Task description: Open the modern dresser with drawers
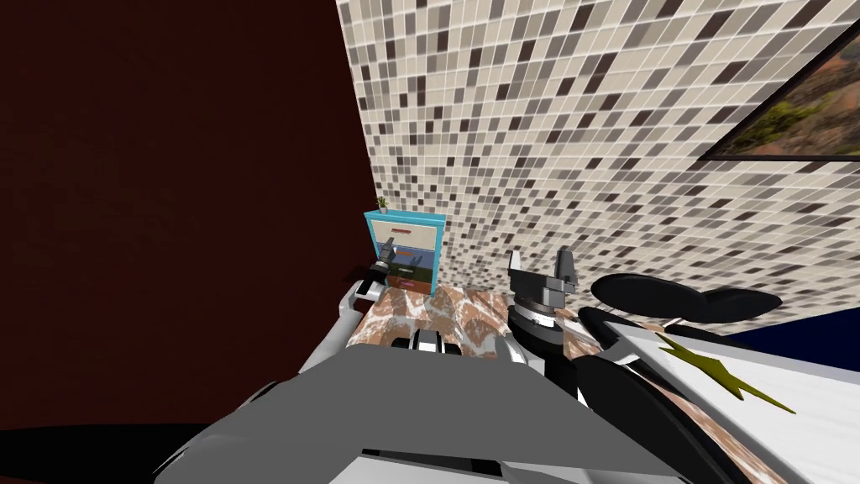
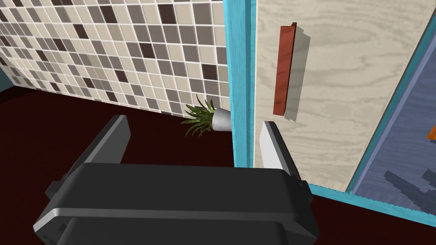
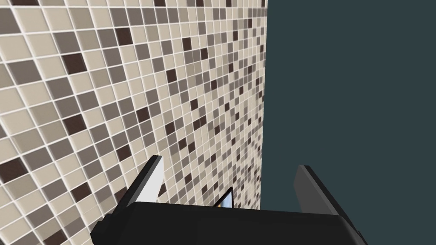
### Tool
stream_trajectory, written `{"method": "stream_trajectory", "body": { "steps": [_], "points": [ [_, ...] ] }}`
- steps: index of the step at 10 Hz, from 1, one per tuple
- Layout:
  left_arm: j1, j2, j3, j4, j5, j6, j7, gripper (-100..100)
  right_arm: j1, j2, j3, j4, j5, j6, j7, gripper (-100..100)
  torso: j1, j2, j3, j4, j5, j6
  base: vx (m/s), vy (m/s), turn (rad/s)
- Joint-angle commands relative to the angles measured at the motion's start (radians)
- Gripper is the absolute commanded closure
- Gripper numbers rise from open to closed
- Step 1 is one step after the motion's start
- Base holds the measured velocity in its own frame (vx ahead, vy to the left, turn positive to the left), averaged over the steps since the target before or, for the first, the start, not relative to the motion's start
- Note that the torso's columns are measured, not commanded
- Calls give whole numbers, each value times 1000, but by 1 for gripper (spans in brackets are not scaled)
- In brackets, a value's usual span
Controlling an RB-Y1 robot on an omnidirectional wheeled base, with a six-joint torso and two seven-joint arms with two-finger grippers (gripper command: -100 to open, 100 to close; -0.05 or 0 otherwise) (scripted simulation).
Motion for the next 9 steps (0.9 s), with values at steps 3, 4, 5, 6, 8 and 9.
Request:
{"method": "stream_trajectory", "body": {
  "steps": [3,4,5,6,8,9],
  "points": [
    [-94,28,1,105,-10,76,35,-100,0,0,0,0,0,0,0,0,0,1,0,0,0,0,7,13,-54],
    [-132,35,1,146,-15,104,46,-100,0,0,0,0,0,0,0,0,0,1,0,0,0,0,6,10,-90],
    [-165,42,1,177,-20,132,57,-100,0,0,0,0,0,0,0,0,0,0,0,0,0,0,12,17,-137],
    [-170,42,1,189,-20,132,57,-100,0,0,0,0,0,0,0,0,0,0,0,0,0,0,9,17,-42],
    [-244,58,1,263,-29,188,79,-100,0,0,0,0,0,0,0,0,0,0,0,0,0,0,7,16,-109],
    [-279,66,1,305,-34,212,90,-100,0,0,0,0,0,0,0,0,0,0,0,0,0,0,9,23,-131]
  ]
}}
